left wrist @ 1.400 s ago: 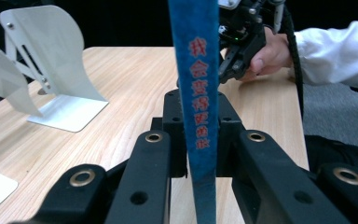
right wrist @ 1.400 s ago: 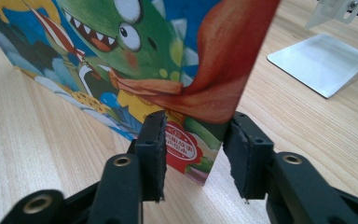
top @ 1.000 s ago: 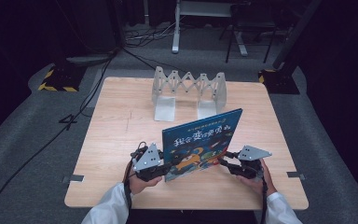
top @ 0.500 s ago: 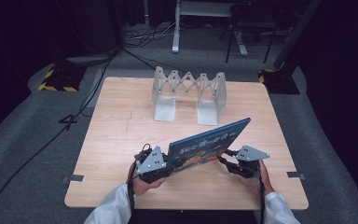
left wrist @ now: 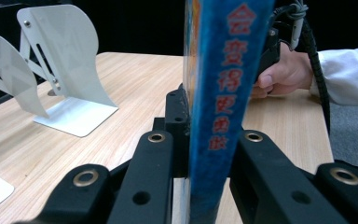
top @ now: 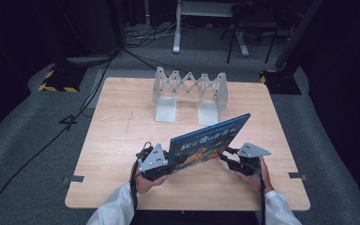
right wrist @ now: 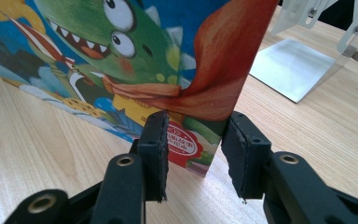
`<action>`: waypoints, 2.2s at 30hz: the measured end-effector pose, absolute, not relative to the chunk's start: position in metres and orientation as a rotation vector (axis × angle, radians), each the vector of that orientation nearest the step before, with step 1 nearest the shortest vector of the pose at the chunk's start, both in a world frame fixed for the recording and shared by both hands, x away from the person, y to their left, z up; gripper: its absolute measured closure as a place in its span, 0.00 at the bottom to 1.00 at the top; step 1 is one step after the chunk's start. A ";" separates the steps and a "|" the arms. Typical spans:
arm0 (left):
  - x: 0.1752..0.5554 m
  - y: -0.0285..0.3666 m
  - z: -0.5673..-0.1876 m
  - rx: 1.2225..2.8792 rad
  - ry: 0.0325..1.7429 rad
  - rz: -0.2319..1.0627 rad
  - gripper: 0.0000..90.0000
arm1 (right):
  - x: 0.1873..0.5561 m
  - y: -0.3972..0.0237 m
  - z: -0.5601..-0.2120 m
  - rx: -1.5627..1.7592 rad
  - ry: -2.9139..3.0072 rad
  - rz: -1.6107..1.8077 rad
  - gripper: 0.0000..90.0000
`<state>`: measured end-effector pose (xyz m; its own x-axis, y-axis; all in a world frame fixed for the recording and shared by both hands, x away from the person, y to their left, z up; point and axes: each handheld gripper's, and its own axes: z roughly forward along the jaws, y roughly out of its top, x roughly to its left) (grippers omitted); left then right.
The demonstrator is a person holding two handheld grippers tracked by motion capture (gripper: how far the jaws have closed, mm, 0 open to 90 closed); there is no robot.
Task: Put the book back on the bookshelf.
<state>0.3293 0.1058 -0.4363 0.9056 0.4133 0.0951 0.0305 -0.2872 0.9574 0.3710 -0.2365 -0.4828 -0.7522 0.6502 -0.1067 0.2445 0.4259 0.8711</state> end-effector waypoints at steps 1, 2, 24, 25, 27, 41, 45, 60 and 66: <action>0.330 0.106 -0.436 1.835 0.330 0.382 0.90 | 0.371 -0.237 -0.483 0.761 2.253 1.272 0.69; 0.331 0.106 -0.437 1.827 0.337 0.372 0.90 | 0.372 -0.237 -0.483 0.763 2.254 1.273 0.69; 0.339 0.113 -0.438 1.804 0.428 0.432 0.92 | 0.362 -0.284 -0.485 0.958 2.250 1.185 0.44; 0.340 0.114 -0.438 1.805 0.430 0.437 0.92 | 0.361 -0.287 -0.486 0.967 2.253 1.165 0.44; 0.340 0.116 -0.438 1.804 0.442 0.446 0.92 | 0.359 -0.291 -0.488 0.973 2.254 1.149 0.44; 0.342 0.128 -0.429 1.790 0.495 0.521 0.92 | 0.354 -0.290 -0.499 0.949 2.314 1.080 0.42; 0.343 0.133 -0.424 1.793 0.513 0.549 0.92 | 0.354 -0.289 -0.500 0.948 2.324 1.066 0.42; 0.346 0.152 -0.411 1.805 0.579 0.665 0.92 | 0.356 -0.288 -0.502 0.958 2.347 1.062 0.42; 0.348 0.158 -0.408 1.803 0.602 0.693 0.92 | 0.356 -0.288 -0.502 0.953 2.349 1.062 0.42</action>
